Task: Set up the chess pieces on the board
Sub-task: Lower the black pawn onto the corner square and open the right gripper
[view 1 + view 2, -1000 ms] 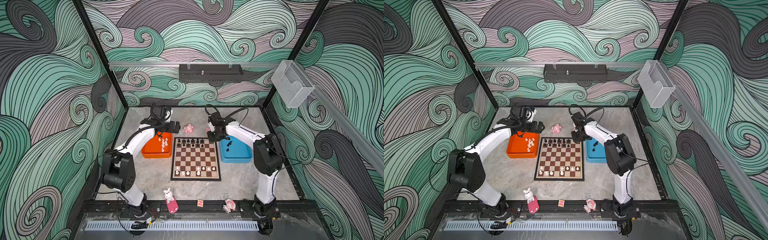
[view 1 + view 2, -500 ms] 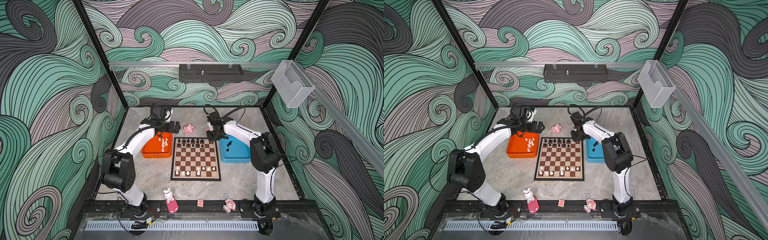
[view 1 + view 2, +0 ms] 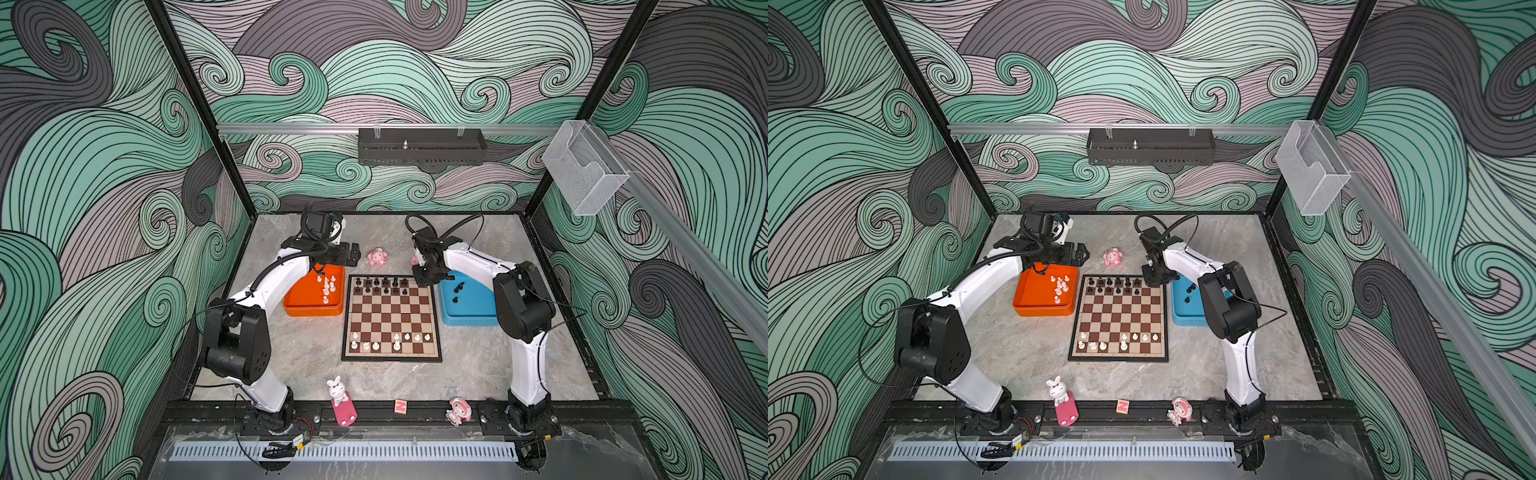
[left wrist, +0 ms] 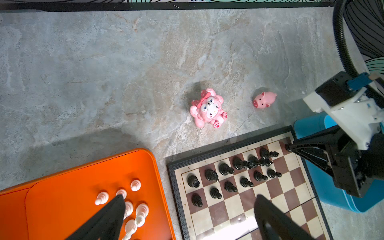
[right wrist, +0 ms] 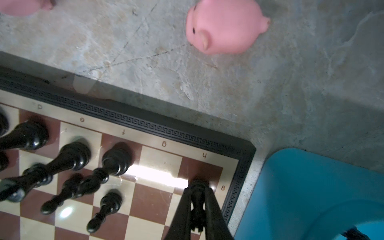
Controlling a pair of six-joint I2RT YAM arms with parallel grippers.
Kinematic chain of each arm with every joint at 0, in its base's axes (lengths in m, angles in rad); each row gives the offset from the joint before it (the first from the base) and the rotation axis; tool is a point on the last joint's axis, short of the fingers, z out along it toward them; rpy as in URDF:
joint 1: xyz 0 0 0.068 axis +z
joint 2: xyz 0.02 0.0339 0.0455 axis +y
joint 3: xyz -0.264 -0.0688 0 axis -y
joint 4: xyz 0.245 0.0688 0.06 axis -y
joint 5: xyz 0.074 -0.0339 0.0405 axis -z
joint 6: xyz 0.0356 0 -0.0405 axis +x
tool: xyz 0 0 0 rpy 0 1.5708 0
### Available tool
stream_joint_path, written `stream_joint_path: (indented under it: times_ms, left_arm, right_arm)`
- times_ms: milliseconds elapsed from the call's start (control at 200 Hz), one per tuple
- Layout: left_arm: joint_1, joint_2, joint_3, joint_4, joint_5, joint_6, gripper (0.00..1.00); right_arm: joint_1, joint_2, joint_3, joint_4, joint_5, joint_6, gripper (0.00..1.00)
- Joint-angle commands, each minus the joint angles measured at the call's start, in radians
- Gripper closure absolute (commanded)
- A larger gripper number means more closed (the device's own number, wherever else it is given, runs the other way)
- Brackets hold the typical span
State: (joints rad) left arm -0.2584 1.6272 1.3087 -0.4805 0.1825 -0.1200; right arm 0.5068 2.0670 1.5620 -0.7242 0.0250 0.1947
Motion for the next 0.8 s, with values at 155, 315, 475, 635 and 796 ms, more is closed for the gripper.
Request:
stream_joint_path:
  times_ms: [155,315,475,635,796]
  left_arm:
    - [-0.008,0.001,0.048,-0.035,-0.015,0.013,0.01]
    - [-0.009,0.001,0.048,-0.036,-0.015,0.013,0.01]
    - [-0.009,0.003,0.049,-0.037,-0.015,0.013,0.01]
    - [-0.008,0.004,0.05,-0.038,-0.015,0.013,0.01]
    - [-0.009,0.003,0.05,-0.038,-0.015,0.011,0.01]
  right_arm:
    - [-0.001,0.027,0.043,-0.02,0.008,0.008,0.87]
    - [-0.002,0.034,0.044,-0.021,0.01,0.008,0.87]
    - [-0.001,0.035,0.043,-0.022,0.014,0.004,0.87]
    - [-0.001,0.033,0.04,-0.028,0.018,0.0,0.87]
    - [-0.001,0.028,0.035,-0.029,0.018,-0.003,0.87]
